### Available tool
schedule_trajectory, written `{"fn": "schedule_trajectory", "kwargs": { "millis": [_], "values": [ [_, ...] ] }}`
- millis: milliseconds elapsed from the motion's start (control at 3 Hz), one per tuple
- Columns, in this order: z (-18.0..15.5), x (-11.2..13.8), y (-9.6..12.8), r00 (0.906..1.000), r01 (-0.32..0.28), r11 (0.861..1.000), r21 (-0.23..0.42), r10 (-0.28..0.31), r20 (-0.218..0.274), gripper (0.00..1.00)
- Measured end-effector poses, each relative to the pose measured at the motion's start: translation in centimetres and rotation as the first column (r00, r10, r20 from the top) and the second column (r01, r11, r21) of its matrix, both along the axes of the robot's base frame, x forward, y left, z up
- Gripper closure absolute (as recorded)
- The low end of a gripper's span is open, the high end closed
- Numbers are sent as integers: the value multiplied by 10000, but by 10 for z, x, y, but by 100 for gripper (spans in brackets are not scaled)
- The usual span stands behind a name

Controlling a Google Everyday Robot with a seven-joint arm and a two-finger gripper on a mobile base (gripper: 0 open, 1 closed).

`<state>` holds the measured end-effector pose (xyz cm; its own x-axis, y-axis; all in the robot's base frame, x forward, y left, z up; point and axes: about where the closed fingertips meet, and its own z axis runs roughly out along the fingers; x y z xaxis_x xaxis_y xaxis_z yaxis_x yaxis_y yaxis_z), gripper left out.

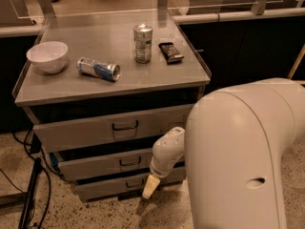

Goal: Close middle drawer

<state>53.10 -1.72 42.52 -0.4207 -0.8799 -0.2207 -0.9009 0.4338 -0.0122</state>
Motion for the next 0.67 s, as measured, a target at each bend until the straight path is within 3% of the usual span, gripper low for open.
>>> {"fn": "schedule_trajectory", "kwargs": {
  "millis": [667],
  "values": [
    [0, 0, 0, 10000, 1, 10000, -1, -1, 0, 42]
  ]
}}
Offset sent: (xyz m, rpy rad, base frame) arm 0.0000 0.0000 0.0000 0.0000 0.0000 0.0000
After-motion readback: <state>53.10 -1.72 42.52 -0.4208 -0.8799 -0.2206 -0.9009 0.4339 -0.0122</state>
